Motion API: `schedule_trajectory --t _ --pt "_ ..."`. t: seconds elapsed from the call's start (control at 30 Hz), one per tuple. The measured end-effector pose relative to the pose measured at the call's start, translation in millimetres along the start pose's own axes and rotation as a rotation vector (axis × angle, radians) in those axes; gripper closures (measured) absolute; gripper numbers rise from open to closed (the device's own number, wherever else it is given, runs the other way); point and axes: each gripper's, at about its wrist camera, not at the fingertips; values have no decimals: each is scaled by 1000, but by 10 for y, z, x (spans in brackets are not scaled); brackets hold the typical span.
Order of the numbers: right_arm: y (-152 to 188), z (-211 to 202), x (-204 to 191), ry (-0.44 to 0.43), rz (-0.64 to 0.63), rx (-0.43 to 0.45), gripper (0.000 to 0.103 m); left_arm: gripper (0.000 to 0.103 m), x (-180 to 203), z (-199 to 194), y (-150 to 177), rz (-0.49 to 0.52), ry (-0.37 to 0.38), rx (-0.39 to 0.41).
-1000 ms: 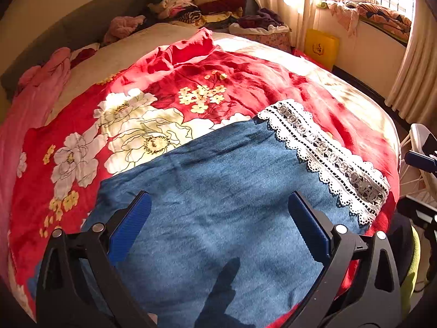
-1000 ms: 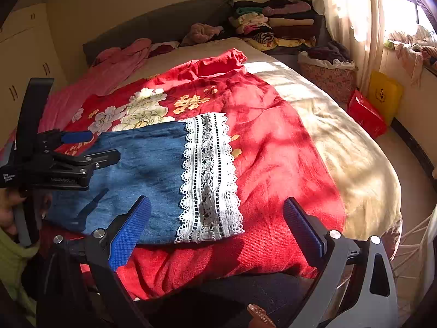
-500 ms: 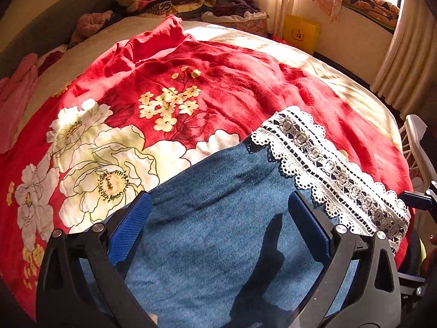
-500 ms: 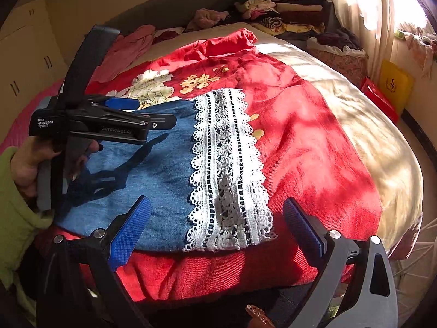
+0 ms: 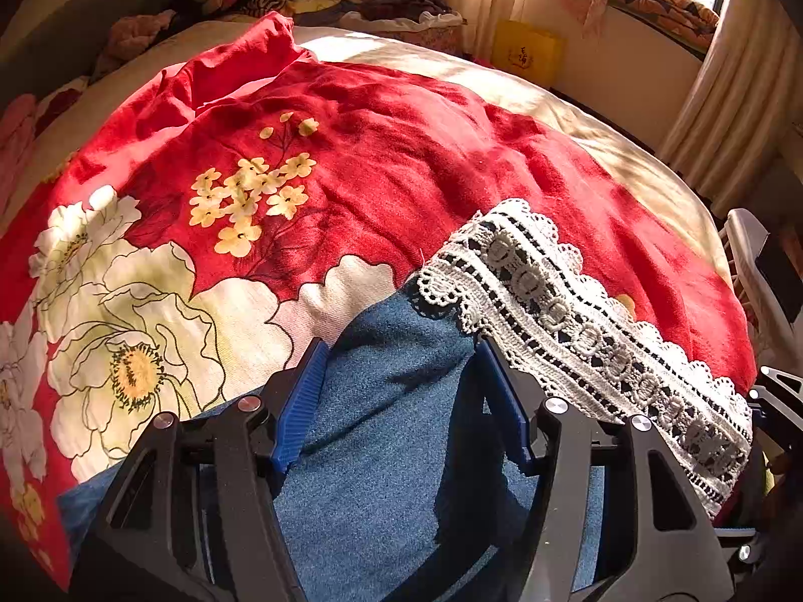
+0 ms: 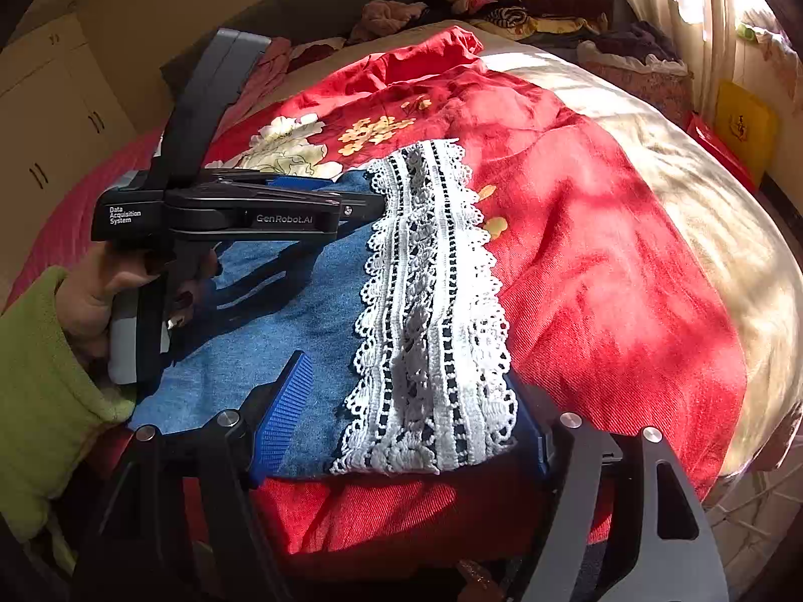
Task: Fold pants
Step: 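Grasp the lace-trimmed leg hem with the left tool while the right tool grasps denim, then lift and fold the held leg over onto the other leg with both tools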
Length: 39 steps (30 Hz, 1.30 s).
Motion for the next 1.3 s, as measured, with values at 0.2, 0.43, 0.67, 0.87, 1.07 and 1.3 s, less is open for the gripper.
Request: schedule_trajectory --t 0.2,0.43,0.67,0.87,1.07,1.3 --pt "-17 -15 28 -33 16 10 66 70 4 0 10 -1 -7 10" --pt "-40 -70 -121 -76 -26 40 76 96 15 -87 55 5 -23 17" --pt "-129 -267 -447 -139 -83 98 77 99 -134 -385 127 -68 43 89" --pt "-241 -444 -863 -191 -154 144 77 99 -400 -789 239 -142 55 186" --pt "-285 -437 -1402 -250 -255 139 77 98 -798 -1113 459 -255 62 274" --pt "-75 -51 -2184 -236 -452 55 77 92 -1442 -1336 965 -462 -28 284"
Point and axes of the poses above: each gripper's, at about its wrist camera, not at the fingertips, and z roughly the way its jaws point, x to its right, y to its underside, and after that the axes turned 3 degrees about y, right-handed
